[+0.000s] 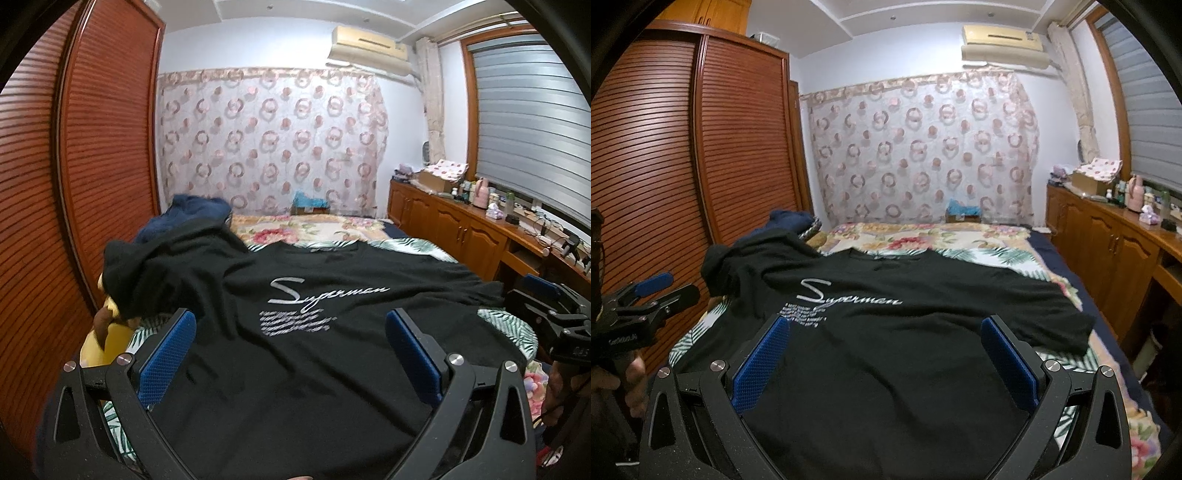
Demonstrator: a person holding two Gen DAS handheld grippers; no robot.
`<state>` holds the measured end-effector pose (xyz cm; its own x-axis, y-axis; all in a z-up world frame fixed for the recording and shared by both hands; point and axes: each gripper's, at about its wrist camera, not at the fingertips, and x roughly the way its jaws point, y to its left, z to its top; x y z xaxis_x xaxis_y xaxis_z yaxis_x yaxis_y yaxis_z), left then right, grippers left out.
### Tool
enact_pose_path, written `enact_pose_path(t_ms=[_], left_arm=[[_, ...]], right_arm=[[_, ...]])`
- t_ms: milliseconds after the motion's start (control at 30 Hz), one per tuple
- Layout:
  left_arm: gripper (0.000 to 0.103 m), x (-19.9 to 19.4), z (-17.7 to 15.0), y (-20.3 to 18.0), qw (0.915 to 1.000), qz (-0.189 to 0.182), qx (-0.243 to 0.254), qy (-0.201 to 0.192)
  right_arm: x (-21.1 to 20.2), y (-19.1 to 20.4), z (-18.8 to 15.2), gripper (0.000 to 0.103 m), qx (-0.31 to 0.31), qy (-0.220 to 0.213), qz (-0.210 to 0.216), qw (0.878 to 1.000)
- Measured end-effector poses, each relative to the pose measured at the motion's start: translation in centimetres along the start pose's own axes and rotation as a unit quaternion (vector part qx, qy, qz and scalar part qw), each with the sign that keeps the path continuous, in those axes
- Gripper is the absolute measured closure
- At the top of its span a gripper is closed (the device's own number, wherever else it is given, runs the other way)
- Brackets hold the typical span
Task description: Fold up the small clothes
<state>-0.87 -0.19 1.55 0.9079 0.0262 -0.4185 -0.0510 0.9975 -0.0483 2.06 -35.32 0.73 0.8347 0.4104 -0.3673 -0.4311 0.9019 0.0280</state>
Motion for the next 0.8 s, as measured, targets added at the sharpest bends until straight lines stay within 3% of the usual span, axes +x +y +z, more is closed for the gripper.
enact_pose_path(t_ms=[400, 500, 800], left_arm=[[0.000, 3.1, -1.7, 6.5, 0.9987, 0.038, -0.018, 0.030], [0.000, 4.0, -1.2, 8.6, 0.9981, 0.052, -0.006, 0.034], [0.003, 7.1, 1.8, 14.1, 0.9975, 0.050, 0.008, 0.049]], right_arm=[[4.6, -0.9, 1.2, 0.000, -0.025, 0.032, 0.045, 0.998], [6.3, -0.8, 1.5, 0.000, -0.036, 0.043, 0.066, 0.996], [11.0, -1.9, 2.2, 0.000, -0.045, 0.096, 0.088, 0.990]])
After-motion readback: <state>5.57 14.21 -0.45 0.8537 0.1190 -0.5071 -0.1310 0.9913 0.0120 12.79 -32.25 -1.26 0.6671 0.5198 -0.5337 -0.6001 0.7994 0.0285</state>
